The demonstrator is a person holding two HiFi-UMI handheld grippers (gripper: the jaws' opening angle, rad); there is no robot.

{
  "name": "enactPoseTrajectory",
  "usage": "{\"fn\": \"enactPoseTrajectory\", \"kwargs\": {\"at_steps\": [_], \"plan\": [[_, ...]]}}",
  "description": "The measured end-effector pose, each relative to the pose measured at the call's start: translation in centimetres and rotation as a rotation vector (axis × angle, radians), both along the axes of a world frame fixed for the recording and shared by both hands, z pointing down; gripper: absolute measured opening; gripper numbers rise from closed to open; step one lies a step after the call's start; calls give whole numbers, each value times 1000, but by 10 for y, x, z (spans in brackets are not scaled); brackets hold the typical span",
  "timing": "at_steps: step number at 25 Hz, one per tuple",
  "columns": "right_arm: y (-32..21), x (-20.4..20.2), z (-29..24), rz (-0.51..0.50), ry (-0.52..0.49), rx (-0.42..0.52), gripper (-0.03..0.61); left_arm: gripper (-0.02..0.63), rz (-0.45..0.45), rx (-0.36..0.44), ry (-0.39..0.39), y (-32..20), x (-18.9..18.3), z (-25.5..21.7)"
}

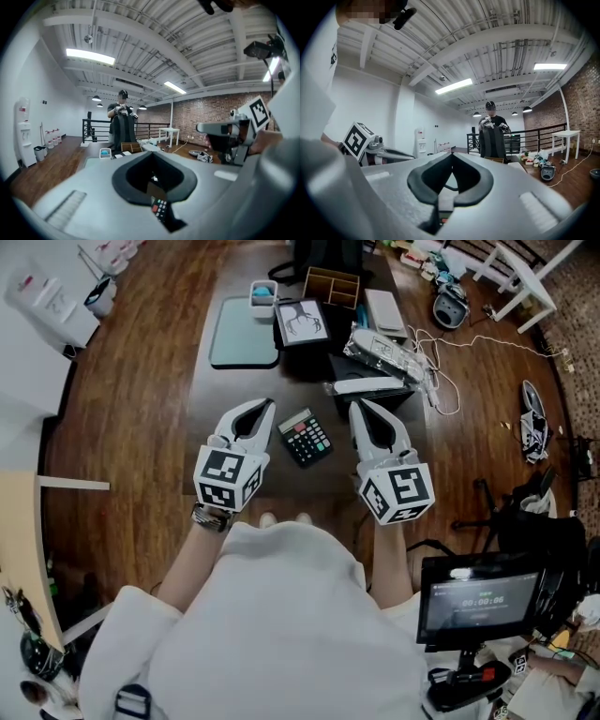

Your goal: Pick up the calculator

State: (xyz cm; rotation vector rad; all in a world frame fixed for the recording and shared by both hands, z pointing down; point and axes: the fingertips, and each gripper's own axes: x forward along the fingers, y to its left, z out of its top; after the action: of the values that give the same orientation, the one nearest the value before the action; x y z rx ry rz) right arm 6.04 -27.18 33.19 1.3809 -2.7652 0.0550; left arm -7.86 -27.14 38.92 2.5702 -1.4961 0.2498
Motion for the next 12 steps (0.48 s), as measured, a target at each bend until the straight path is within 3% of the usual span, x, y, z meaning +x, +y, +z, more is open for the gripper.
{"fn": "enactPoseTrajectory", "kwargs": {"at_steps": [5, 10, 12], "plan": [[-4, -9, 12, -27, 23, -34, -2, 19, 18, -28, -7, -6, 2, 8], [-5, -12, 31, -43, 21, -72, 14, 32, 33, -111, -13, -10, 1, 29], [-6, -13, 42, -44, 31, -99, 14, 66, 56, -155, -18, -11, 2, 41]]}}
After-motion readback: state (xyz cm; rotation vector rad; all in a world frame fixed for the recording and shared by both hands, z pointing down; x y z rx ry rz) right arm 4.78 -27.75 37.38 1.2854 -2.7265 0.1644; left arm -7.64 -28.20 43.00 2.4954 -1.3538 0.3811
